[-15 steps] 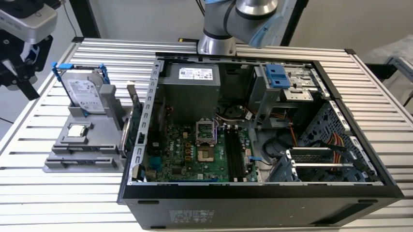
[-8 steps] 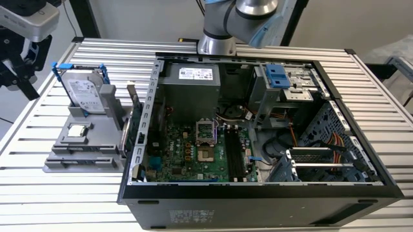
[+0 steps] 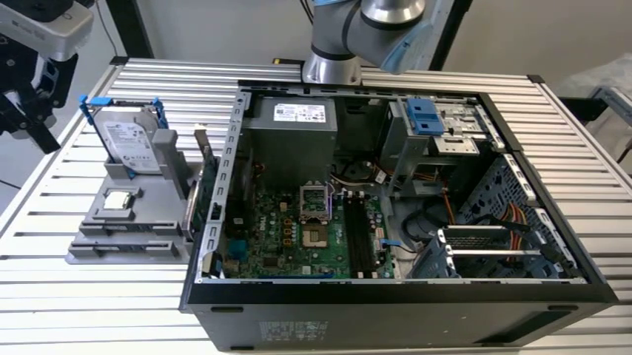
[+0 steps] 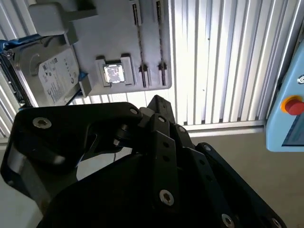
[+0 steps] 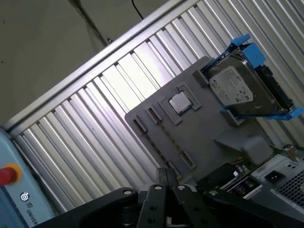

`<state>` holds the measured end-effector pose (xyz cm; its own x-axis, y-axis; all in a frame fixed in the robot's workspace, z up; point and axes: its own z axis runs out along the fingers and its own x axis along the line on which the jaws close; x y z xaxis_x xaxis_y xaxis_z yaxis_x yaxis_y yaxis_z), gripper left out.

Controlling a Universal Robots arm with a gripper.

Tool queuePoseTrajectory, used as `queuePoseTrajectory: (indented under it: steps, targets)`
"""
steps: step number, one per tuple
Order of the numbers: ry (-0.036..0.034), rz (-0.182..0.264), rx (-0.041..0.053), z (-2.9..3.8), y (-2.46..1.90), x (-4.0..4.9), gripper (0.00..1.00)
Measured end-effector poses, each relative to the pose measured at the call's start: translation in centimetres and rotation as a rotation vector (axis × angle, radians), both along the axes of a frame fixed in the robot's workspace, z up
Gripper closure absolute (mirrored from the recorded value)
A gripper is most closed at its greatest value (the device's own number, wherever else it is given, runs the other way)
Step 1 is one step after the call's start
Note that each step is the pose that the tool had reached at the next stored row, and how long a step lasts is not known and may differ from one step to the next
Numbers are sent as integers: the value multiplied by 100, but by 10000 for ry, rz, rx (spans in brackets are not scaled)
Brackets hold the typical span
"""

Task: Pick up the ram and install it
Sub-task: 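Pick up the ram and move it above insertion slot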

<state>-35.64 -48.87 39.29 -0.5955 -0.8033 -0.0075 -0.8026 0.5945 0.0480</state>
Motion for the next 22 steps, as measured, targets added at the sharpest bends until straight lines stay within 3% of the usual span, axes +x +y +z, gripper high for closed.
queuePoseTrajectory:
  steps: [22]
  targets:
    - [-15,1743,-1,0,10,1,100]
